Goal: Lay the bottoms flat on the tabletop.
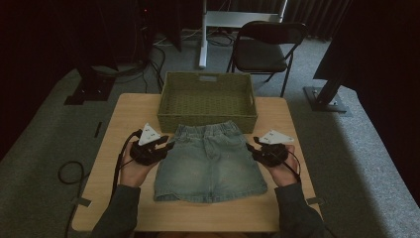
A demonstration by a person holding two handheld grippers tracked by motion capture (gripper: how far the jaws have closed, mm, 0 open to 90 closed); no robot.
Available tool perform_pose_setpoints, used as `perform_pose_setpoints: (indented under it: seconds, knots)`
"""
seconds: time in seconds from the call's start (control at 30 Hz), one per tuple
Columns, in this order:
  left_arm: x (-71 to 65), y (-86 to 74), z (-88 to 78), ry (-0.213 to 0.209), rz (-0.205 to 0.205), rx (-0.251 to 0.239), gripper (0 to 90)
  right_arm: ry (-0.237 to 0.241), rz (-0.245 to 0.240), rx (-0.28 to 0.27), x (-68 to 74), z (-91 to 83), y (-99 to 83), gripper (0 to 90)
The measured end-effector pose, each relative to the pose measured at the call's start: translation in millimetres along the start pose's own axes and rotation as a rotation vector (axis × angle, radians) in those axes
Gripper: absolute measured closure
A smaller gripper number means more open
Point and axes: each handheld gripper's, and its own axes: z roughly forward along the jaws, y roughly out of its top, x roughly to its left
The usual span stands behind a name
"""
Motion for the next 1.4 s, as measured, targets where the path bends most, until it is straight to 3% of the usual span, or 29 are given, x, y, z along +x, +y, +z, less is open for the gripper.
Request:
perform_pose_setpoints:
  seconds: [0.23,0.37,0.43,0.53,0.67,0.83,0.87,1.0,1.07,1.1,1.17,1.27,1.4]
  knots:
    - [-3.8,-26.3,6.6,0.014,0.014,0.06,63.3,0.02,-0.002,0.047,4.3,0.8,-30.9,58.4]
    - [0.3,-54.1,18.5,0.019,-0.013,0.11,63.2,0.021,0.019,0.093,1.3,8.8,-50.6,58.6]
    - [0.3,-54.1,18.5,0.019,-0.013,0.11,62.8,0.02,0.017,0.105,0.3,11.4,-55.2,58.6]
    - [6.4,-79.3,35.0,0.005,-0.048,0.155,61.3,0.017,0.042,0.156,-4.6,25.1,-73.5,59.9]
    - [7.4,-87.7,42.7,0.023,-0.041,0.17,59.2,0.01,0.049,0.188,-7.7,39.1,-82.6,60.5]
    - [9.2,-93.6,55.7,0.033,-0.041,0.186,58.7,0.009,0.07,0.184,-12.1,50.8,-83.1,61.0]
    - [8.4,-96.0,65.4,0.031,-0.034,0.205,58.7,0.006,0.074,0.186,-13.2,53.5,-82.8,61.0]
    - [6.5,-99.1,75.7,0.022,-0.037,0.242,62.6,0.003,0.079,0.226,-18.1,69.3,-79.3,63.5]
    - [6.8,-99.8,76.1,0.005,-0.05,0.239,64.7,0.015,0.088,0.243,-18.7,71.8,-80.4,67.5]
    - [6.1,-100.3,76.0,-0.005,-0.039,0.237,72.7,0.048,0.105,0.244,-19.2,71.2,-80.9,76.3]
    - [5.0,-100.7,76.0,-0.009,-0.037,0.232,77.4,0.063,0.102,0.256,-17.8,70.1,-80.5,79.7]
    - [2.9,-101.3,75.4,-0.01,-0.028,0.23,81.2,0.053,0.071,0.29,-12.6,67.2,-81.1,80.0]
    - [-0.2,-103.3,70.9,0.0,-0.013,0.238,83.9,0.06,0.056,0.296,-4.1,59.2,-84.3,80.1]
